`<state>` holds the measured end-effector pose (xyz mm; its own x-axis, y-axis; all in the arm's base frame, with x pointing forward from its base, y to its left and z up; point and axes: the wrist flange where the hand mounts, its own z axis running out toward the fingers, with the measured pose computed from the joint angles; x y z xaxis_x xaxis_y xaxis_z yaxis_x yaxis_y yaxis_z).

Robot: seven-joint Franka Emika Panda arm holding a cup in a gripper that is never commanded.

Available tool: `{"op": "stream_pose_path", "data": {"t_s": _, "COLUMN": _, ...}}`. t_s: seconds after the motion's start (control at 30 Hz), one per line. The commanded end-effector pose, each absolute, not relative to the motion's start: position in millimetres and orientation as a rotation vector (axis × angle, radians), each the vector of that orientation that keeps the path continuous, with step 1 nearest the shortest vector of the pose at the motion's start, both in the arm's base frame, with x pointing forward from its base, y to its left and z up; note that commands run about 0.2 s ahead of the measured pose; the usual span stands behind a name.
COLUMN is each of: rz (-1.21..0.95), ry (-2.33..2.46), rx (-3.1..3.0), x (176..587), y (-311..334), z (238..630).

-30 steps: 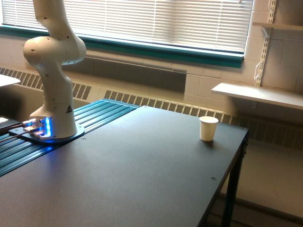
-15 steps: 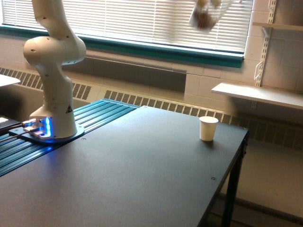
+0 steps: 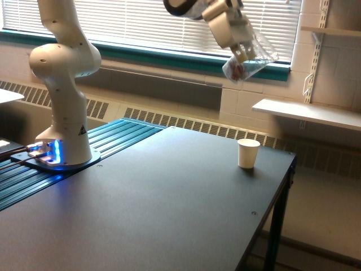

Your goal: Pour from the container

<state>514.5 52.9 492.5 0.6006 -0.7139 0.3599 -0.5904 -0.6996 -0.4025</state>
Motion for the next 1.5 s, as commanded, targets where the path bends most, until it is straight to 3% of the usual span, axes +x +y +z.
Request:
{"op": "stream_pose_path", "data": {"t_s": 0.03, "rz": -0.651, "ry": 1.089, "rx": -2.632, "x": 499.7, "y": 82.1, "z": 464.2}}
{"op": "stream_pose_path", "data": {"t_s": 0.73, "rz": -0.295, "ry": 1.003, "rx": -2.765, "x": 429.7, "y": 146.8, "z": 369.2}}
{"op": "stream_pose_path", "data": {"t_s": 1.27, "rz": -0.012, "ry": 0.783, "rx": -2.877, "x": 442.4, "y": 235.1, "z": 292.8}}
{"op": "stream_pose_path", "data": {"t_s": 1.5, "rz": 0.063, "ry": 0.815, "rx": -2.870, "x": 443.9, "y": 239.6, "z": 263.2}}
